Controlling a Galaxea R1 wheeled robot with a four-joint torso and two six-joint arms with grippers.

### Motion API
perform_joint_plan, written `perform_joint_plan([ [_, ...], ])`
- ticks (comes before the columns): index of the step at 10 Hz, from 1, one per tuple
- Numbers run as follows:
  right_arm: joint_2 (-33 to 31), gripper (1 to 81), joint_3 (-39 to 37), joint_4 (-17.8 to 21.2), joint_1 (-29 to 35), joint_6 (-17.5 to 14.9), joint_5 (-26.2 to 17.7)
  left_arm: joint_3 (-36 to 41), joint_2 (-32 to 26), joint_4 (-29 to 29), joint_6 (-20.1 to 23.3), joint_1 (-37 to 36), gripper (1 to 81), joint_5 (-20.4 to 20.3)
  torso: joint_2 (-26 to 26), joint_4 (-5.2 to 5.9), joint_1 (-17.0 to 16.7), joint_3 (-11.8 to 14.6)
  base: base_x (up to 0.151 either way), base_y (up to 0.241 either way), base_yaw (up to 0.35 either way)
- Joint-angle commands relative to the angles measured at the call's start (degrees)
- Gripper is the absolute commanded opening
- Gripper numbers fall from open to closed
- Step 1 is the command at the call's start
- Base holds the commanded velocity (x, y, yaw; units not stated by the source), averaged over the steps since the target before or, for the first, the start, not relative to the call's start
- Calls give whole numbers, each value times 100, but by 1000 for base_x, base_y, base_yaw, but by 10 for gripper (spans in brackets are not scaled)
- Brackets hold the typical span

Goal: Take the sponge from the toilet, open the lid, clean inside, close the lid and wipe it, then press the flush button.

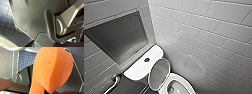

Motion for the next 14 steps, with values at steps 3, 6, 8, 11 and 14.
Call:
perform_joint_plan([
  [3, -820, 10, 906, -15, 889, 429, 79, 19, 35, 4, -21, 78, 811, 428, 0, 790, 0, 0, 0, 0, 0],
  [6, -1048, 10, 1002, 20, 1540, 561, 27, 19, 44, -5, -30, 78, 811, 428, 2, 844, 0, 0, 0, 0, 0],
  [8, -1110, 10, 1029, 11, 1988, 631, -35, 19, 62, -5, -30, 78, 811, 428, 2, 925, 0, 0, 0, 0, 0],
  [11, -1162, 10, 958, 11, 2744, 824, -472, 10, 114, 3, -30, 78, 811, 428, 2, 925, 0, 0, 0, 0, 0],
  [14, -1145, 10, 967, -68, 3359, 842, -896, 10, 114, -5, -30, 78, 811, 420, 5, 925, 0, -2, 0, 0, 0],
])
